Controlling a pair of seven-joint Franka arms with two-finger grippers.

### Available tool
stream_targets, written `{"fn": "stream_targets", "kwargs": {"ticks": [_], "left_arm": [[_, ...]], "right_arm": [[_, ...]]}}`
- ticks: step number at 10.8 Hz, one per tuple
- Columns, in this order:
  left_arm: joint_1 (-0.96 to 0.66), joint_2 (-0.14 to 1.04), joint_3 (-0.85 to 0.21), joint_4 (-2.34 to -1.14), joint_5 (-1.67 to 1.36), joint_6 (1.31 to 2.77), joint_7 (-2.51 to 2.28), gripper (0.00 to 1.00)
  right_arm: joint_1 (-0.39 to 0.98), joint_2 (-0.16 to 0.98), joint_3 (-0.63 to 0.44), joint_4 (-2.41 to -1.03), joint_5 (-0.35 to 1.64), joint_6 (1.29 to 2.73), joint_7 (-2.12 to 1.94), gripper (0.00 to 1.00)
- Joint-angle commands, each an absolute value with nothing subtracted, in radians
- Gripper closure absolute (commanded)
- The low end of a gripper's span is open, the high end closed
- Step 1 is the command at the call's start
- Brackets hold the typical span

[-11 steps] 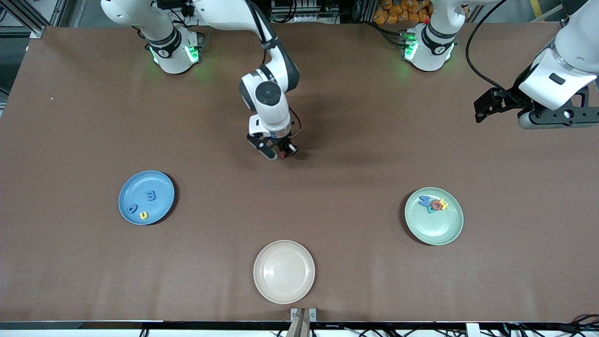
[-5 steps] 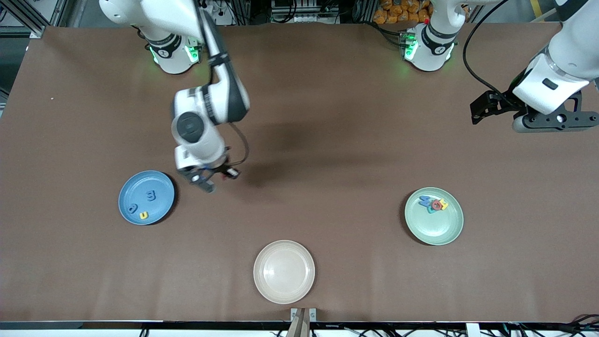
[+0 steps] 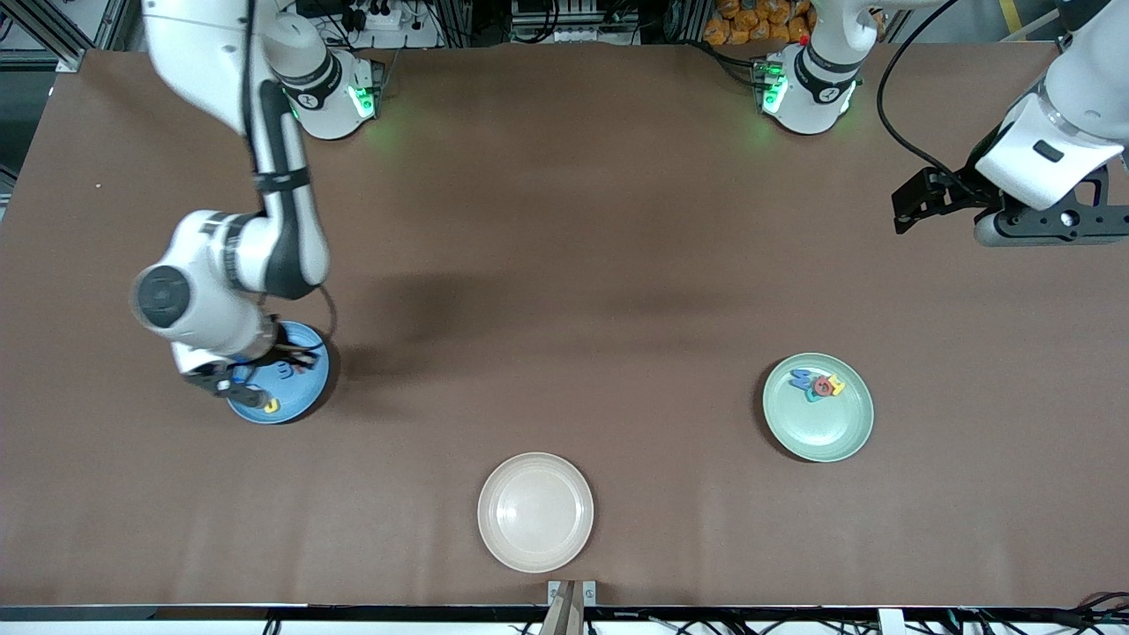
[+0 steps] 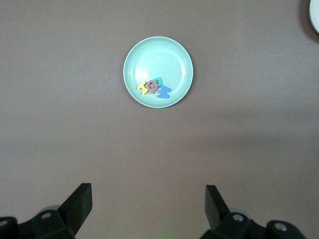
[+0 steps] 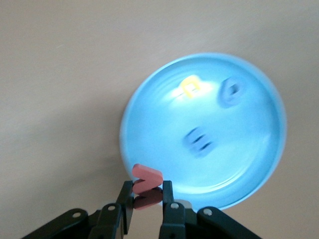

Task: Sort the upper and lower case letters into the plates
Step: 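Carry the pink w to the blue plate with the right gripper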

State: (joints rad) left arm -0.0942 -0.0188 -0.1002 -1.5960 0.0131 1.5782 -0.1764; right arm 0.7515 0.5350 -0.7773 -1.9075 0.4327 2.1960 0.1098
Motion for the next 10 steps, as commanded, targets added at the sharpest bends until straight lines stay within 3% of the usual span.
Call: {"fn": "stream_targets", "kwargs": {"ticks": [1, 2, 3, 7, 10], "left_arm": [[-0.091, -0.02, -0.138, -1.586, 0.001, 1.533, -0.17, 0.0], [-0.086, -0.02, -0.138, -1.586, 0.005, 1.517, -0.169, 0.0], [-0.084, -0.024, -0.138, -1.585, 0.005, 1.494, -0.163, 0.0], [-0.08, -0.028, -0.137, -1.585, 0.006, 1.465, -0.169, 0.0], [-0.078, -0.031, -0.132, -1.58, 0.006, 1.448, -0.158, 0.0]], "right_arm": [[0.73, 0.551, -0.767, -1.894, 0.433, 2.189, 0.066, 0.69], [0.735, 0.551, -0.765, -1.896, 0.436, 2.192, 0.08, 0.09], [0.73, 0.551, -0.764, -1.894, 0.445, 2.192, 0.081, 0.0], [0.687, 0.537, -0.77, -1.898, 0.445, 2.184, -0.079, 0.0], [0.563, 0.528, -0.772, -1.861, 0.449, 2.096, -0.256, 0.0]]}}
